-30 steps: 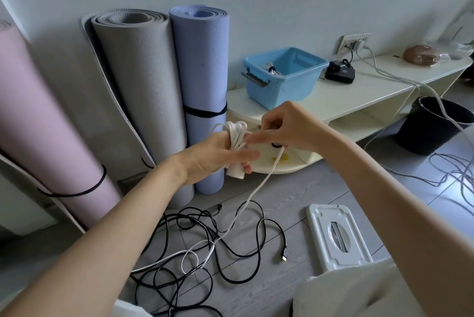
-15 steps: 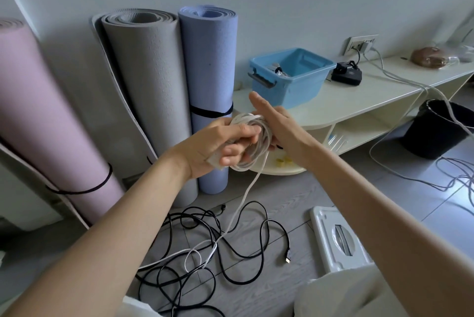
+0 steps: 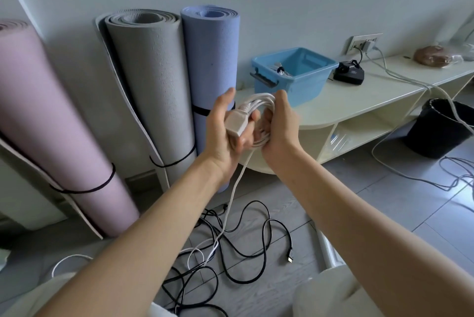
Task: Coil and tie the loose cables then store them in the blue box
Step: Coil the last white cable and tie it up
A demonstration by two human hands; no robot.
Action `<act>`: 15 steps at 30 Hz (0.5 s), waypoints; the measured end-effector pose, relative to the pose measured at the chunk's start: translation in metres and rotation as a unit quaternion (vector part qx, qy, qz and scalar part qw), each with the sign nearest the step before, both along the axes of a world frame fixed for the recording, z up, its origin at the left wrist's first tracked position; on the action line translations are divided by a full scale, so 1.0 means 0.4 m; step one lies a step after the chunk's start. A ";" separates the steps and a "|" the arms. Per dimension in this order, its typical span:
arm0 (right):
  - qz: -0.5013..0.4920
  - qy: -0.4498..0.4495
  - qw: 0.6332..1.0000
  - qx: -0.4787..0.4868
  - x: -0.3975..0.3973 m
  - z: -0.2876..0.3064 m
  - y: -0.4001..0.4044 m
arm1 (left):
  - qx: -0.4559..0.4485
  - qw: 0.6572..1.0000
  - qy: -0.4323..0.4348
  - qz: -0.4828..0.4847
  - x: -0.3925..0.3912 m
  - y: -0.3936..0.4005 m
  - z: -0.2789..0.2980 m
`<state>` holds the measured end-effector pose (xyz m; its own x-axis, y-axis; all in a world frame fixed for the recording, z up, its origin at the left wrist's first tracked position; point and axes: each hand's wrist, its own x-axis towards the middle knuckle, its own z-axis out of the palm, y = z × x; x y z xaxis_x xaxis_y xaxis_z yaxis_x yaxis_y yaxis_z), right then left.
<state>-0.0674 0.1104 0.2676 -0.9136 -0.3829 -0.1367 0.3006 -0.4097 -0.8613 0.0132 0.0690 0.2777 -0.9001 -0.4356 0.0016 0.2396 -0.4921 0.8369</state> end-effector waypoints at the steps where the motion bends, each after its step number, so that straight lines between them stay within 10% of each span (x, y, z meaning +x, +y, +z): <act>1: 0.005 0.023 1.000 0.006 0.000 -0.001 -0.004 | 0.009 1.000 -0.005 -0.006 0.003 -0.008 0.005; 10: 0.115 0.267 0.951 0.109 -0.019 -0.003 0.020 | -0.073 0.978 -0.020 -0.195 0.029 -0.046 0.006; 15: 0.229 0.119 0.960 0.111 -0.013 0.007 0.039 | -0.012 0.966 0.047 -0.254 0.043 -0.061 0.015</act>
<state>-0.0726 0.1261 0.2702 -0.6712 -0.7380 -0.0697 0.1895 -0.0799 -0.9786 0.0304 0.0446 0.2837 -0.9931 0.0640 0.0980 0.0472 -0.5471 0.8358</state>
